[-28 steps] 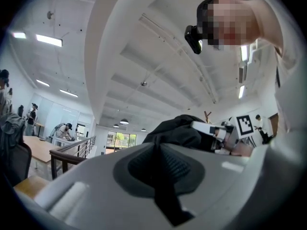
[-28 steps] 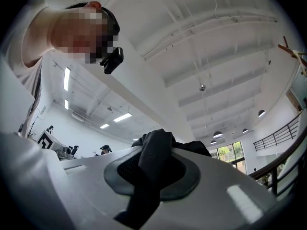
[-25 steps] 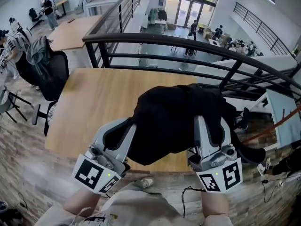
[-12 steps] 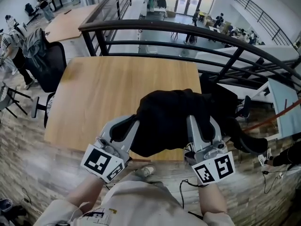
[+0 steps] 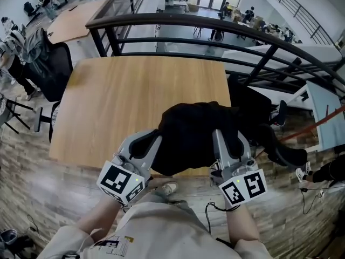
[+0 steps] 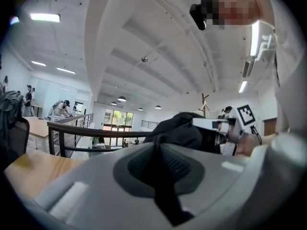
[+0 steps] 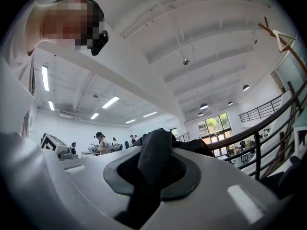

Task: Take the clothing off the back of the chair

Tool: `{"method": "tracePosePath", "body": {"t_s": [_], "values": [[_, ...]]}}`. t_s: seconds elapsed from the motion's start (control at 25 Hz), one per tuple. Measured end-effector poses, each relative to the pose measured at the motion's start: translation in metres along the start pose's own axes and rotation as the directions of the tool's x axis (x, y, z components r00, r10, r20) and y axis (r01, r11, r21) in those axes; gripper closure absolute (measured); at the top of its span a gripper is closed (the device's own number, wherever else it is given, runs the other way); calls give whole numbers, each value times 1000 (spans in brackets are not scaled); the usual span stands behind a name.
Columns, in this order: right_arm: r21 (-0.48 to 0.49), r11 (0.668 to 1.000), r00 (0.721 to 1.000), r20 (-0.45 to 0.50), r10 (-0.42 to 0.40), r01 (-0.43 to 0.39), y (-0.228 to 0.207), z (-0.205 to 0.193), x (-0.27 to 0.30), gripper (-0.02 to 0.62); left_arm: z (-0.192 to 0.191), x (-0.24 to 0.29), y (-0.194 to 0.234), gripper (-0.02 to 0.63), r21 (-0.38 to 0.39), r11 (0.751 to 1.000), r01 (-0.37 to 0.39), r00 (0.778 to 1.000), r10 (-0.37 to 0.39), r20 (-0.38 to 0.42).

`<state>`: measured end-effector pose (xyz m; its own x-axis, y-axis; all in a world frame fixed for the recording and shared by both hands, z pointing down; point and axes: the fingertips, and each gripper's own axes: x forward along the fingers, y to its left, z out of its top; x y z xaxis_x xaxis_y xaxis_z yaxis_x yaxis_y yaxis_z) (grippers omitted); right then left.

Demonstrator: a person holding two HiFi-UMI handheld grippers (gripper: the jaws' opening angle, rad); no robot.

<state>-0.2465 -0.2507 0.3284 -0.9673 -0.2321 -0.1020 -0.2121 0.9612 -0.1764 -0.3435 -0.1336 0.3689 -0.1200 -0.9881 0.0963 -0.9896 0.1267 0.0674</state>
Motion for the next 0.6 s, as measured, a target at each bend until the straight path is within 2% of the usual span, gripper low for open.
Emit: {"method": "tracePosePath", "body": {"t_s": [0.6], "values": [[26,999,1000,12,-21,20,-3,8,-17,525,9,-1,-17,581,20,999,37,999,-37,2]]}}
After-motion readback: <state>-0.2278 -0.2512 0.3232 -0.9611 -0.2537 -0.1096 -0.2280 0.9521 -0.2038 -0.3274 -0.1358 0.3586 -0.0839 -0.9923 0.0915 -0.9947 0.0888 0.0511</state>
